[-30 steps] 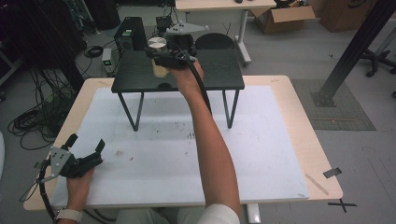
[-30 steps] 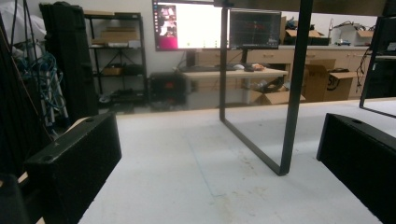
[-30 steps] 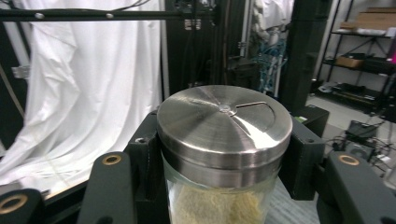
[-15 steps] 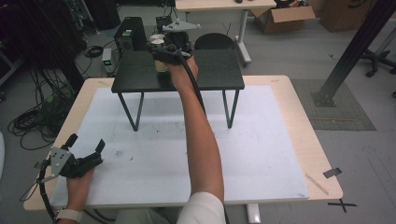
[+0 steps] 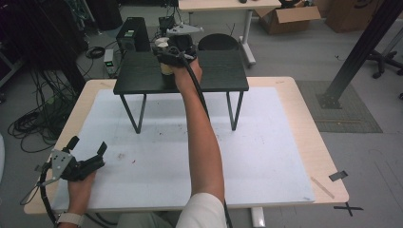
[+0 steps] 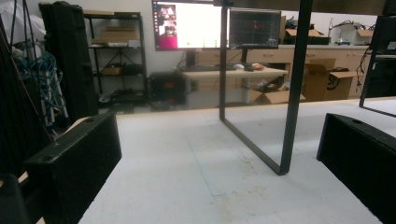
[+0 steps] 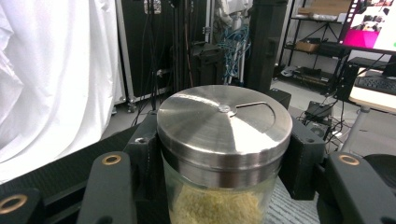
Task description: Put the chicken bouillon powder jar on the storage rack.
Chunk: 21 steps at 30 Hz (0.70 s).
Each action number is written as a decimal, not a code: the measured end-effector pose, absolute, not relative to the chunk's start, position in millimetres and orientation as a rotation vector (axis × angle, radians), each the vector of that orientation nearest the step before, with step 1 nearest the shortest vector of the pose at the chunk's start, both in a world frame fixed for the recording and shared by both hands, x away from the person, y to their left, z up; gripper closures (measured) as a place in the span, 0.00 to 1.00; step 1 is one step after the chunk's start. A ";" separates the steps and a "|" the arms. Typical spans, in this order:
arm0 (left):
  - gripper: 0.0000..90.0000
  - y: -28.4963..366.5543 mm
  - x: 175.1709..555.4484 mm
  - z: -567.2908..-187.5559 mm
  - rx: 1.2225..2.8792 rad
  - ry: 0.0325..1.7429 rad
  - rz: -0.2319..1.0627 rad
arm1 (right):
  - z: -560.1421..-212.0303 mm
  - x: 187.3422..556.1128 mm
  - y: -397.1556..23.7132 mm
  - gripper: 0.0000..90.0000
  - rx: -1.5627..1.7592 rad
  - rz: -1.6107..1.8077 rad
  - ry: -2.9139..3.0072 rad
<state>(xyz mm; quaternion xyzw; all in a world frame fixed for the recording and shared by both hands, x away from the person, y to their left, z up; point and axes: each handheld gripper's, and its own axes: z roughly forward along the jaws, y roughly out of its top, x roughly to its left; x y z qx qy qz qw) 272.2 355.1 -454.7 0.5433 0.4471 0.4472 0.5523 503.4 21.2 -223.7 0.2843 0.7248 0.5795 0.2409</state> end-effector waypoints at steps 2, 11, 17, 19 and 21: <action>0.00 355.0 272.2 -454.7 1.285 1.057 1.058 | -224.7 503.7 20.2 0.47 0.787 1.596 1.979; 0.00 355.0 272.1 -454.5 1.291 1.059 1.059 | -223.5 502.8 17.9 0.40 0.790 1.618 1.981; 0.00 354.8 272.2 -454.6 1.290 1.057 1.060 | -221.9 498.8 18.4 0.33 0.784 1.606 1.997; 0.00 354.7 272.1 -454.6 1.290 1.057 1.060 | -221.6 498.2 18.3 0.32 0.785 1.609 1.997; 0.00 354.7 272.1 -454.6 1.289 1.056 1.061 | -222.0 498.0 18.1 0.30 0.798 1.611 1.997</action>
